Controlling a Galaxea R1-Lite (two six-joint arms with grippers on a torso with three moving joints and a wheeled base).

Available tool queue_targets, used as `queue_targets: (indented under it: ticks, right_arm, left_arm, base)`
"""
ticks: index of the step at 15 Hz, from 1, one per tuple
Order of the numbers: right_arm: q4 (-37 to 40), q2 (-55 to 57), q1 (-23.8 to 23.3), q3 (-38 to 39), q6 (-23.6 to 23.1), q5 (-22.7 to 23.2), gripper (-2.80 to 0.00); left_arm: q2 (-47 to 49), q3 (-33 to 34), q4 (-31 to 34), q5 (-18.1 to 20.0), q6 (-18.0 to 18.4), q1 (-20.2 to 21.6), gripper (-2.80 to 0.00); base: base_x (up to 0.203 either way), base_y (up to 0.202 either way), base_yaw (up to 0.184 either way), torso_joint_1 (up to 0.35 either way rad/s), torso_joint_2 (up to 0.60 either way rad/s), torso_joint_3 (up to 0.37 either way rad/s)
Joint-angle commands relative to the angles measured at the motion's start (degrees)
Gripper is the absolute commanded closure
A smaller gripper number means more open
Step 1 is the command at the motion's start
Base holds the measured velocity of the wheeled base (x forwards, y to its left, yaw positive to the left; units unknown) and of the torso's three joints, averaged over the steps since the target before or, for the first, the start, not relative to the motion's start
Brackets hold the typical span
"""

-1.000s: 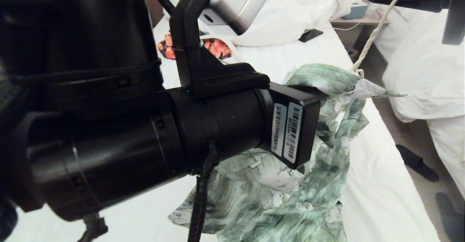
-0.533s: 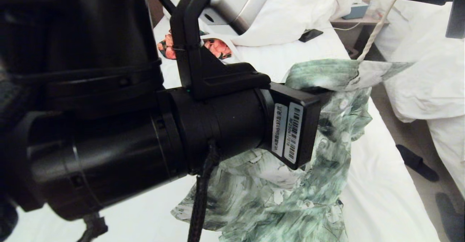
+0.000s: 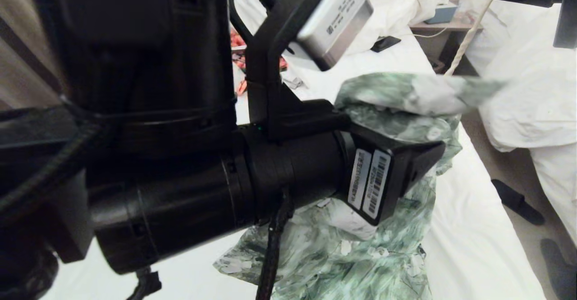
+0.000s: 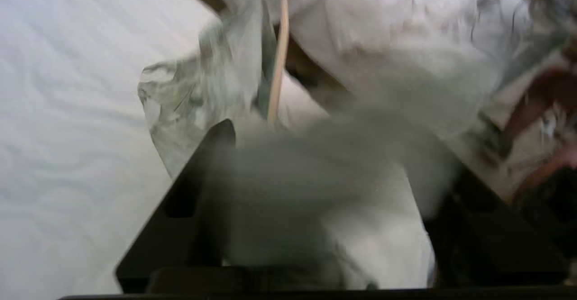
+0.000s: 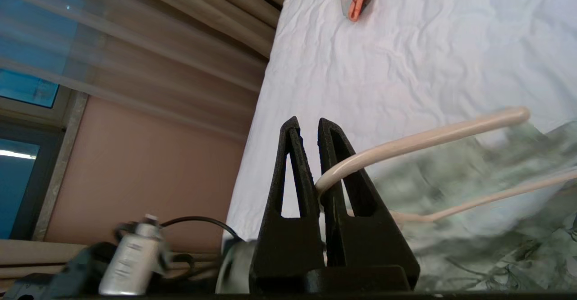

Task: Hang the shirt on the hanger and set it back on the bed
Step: Take the clothes hanger out of the clothes

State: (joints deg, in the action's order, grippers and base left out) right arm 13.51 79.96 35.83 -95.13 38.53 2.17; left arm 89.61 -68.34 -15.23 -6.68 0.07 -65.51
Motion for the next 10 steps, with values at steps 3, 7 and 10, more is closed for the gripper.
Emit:
queue_targets:
  ticks: [3, 7, 10]
  right_arm:
    - [0.1, 0.2, -0.1, -0.1, -1.3, 0.0, 0.0]
    - [-0.2, -0.1, -0.1, -0.2, -1.4, -0.4, 0.0]
    - [-0.2, -0.9, -0.3, -0.4, -2.8, -0.4, 0.0]
  left_arm:
    - [-1.8, 0.6, 5.1, 0.0, 0.1, -1.2, -2.8]
    - [-2.3, -0.9, 11.3, -0.4, 0.1, -1.4, -2.8]
    - [-2.0, 2.9, 14.6, -0.8, 0.0, 0.5, -2.8]
  base:
    - [0.0, 0.0, 0.0, 0.0, 0.0, 0.0]
    - [0.0, 0.0, 0.0, 0.0, 0.0, 0.0]
    - [0.0, 0.0, 0.0, 0.0, 0.0, 0.0]
